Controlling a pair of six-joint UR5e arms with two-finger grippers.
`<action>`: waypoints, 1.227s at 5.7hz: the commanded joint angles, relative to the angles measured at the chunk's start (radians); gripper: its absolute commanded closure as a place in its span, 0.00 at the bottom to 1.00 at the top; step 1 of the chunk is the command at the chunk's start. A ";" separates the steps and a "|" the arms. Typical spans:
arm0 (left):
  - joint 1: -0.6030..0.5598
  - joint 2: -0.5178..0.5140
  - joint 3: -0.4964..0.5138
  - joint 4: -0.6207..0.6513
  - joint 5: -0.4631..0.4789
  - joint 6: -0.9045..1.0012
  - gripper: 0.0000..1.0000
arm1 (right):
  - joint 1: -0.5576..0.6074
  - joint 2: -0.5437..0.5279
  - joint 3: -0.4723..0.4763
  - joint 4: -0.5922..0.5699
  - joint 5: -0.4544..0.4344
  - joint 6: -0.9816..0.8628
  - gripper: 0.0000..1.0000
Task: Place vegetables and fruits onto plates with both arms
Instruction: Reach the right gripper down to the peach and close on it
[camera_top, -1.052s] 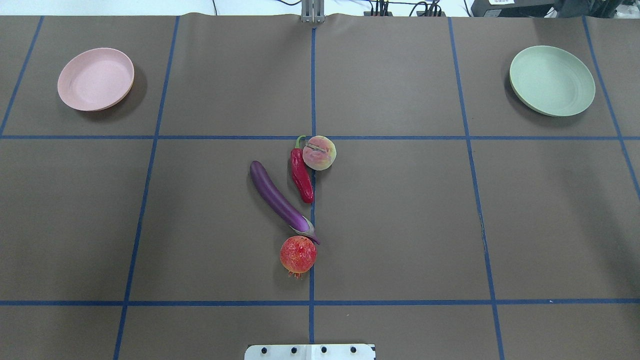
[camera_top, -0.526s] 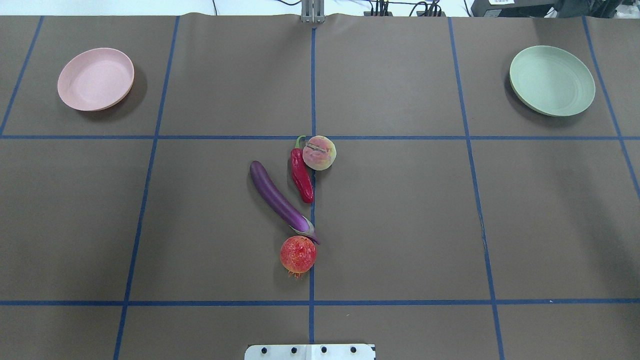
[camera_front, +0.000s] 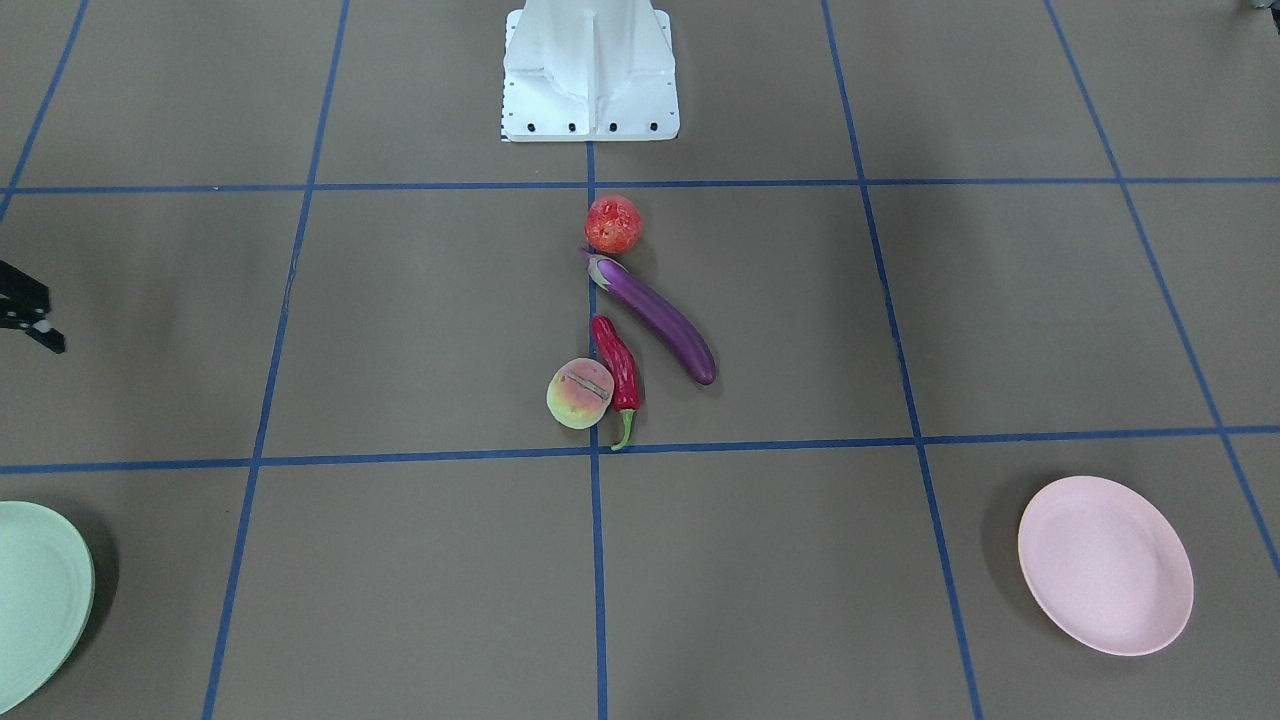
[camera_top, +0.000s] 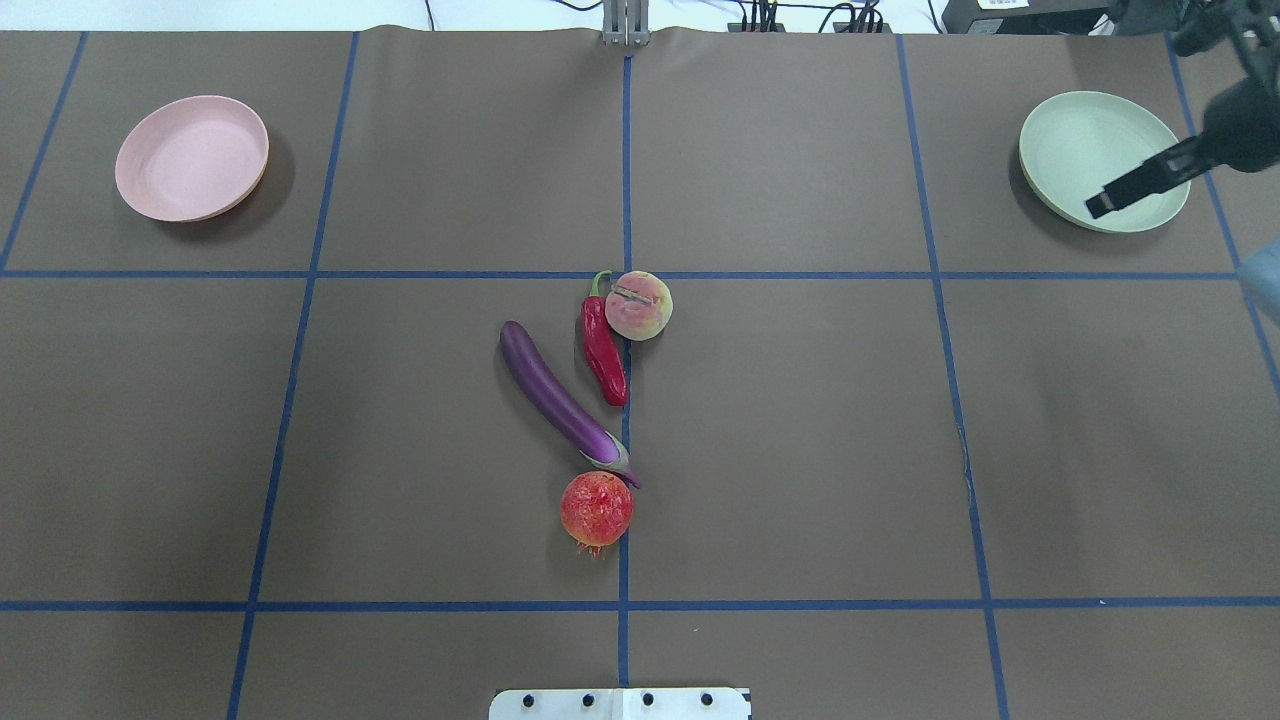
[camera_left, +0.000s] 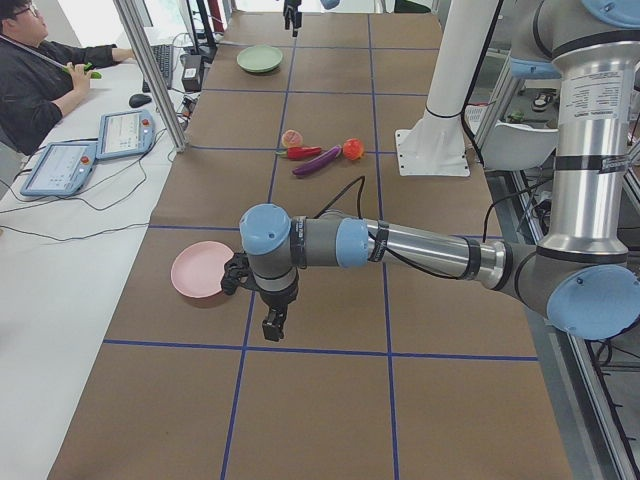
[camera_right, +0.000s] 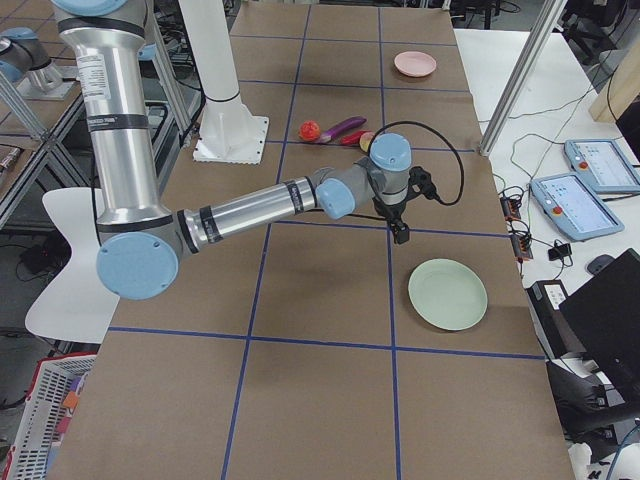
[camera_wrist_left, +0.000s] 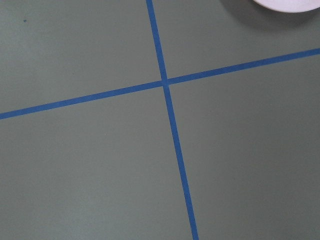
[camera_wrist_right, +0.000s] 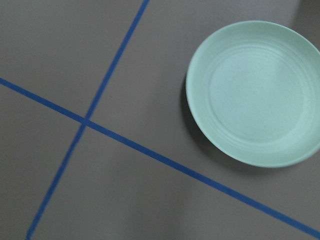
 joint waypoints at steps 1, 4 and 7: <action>0.011 0.000 0.000 0.000 0.000 -0.003 0.00 | -0.154 0.211 -0.057 -0.001 -0.105 0.259 0.00; 0.013 0.000 0.001 0.001 -0.002 -0.003 0.00 | -0.419 0.570 -0.356 -0.055 -0.436 0.519 0.00; 0.014 0.000 0.001 0.003 0.000 -0.001 0.00 | -0.594 0.686 -0.481 -0.142 -0.656 0.644 0.01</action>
